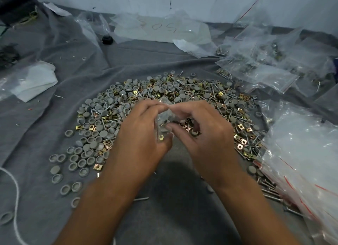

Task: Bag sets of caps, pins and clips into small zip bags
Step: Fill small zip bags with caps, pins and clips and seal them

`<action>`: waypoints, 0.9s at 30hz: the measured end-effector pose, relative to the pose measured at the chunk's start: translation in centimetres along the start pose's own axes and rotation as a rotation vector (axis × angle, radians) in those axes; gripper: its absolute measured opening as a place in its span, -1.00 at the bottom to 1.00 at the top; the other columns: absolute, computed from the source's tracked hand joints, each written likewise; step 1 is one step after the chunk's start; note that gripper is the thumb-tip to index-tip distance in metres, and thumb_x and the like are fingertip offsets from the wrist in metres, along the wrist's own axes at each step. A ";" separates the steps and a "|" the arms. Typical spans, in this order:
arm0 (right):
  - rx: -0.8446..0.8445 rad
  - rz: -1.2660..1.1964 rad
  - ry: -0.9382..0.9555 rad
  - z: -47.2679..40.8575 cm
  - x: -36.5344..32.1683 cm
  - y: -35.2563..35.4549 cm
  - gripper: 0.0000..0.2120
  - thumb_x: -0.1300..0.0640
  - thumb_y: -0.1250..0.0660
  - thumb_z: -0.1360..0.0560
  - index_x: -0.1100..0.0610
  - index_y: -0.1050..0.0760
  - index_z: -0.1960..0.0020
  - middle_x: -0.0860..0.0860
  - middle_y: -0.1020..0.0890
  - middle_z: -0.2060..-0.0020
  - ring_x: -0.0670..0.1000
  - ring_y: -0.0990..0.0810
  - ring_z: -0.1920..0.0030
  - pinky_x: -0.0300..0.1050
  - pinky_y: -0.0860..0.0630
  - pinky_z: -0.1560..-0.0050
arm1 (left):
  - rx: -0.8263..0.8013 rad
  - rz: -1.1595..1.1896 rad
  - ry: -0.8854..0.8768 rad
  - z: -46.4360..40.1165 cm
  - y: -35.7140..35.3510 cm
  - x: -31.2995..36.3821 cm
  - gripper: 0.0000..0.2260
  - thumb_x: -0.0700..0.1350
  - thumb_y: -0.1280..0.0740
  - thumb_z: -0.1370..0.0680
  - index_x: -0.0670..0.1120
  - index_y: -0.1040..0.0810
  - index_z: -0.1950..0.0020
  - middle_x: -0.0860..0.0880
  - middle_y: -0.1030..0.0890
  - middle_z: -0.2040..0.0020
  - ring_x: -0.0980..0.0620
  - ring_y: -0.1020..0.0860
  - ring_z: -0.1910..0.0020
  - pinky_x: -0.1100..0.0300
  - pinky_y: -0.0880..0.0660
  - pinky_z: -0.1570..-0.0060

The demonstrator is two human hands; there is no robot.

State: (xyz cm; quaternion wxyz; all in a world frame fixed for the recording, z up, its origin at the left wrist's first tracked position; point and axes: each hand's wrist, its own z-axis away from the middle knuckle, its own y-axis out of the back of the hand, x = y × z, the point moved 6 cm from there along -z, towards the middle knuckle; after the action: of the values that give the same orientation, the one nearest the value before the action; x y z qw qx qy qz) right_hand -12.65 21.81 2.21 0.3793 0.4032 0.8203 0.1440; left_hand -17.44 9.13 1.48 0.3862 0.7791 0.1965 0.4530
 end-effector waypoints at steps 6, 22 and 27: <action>0.035 -0.033 0.053 0.2 -0.7 -0.2 -0.78 0.24 -0.54 -0.46 0.23 -0.61 -0.07 0.05 -0.66 0.02 -0.17 -0.55 -0.03 -0.42 -0.41 -0.12 | 0.007 0.019 -0.023 -0.1 0.0 0.1 -0.57 -0.14 -0.51 -0.42 -0.05 -0.57 -0.27 0.10 -0.50 -0.19 0.30 -0.38 -0.06 0.59 -0.25 -0.12; -0.616 0.187 -0.121 2.4 1.9 -6.0 -0.65 0.08 -0.41 -0.57 -0.09 -0.50 -0.33 -0.09 -0.47 -0.23 -0.02 -0.40 -0.25 -0.05 -0.46 -0.19 | 0.341 0.021 0.054 -0.1 4.3 -1.4 -0.54 -0.16 -0.53 -0.42 -0.08 -0.55 -0.30 0.09 -0.48 -0.20 0.22 -0.42 0.04 0.59 -0.25 -0.03; -0.584 0.110 -0.077 2.1 1.2 -6.0 -0.91 0.11 -0.36 -0.60 0.04 -0.59 -0.10 -0.04 -0.55 -0.06 0.01 -0.45 -0.10 0.03 -0.50 -0.03 | 0.314 0.013 0.051 0.0 3.8 -1.3 -0.52 -0.17 -0.52 -0.44 -0.09 -0.54 -0.33 0.04 -0.50 -0.22 0.18 -0.44 0.04 0.60 -0.28 -0.01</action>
State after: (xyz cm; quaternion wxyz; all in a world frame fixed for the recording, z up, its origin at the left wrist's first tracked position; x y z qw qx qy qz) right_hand -14.86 18.81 -3.10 0.5017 0.3262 0.7059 0.3789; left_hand -18.29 5.88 3.72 0.2516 0.8193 0.2698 0.4389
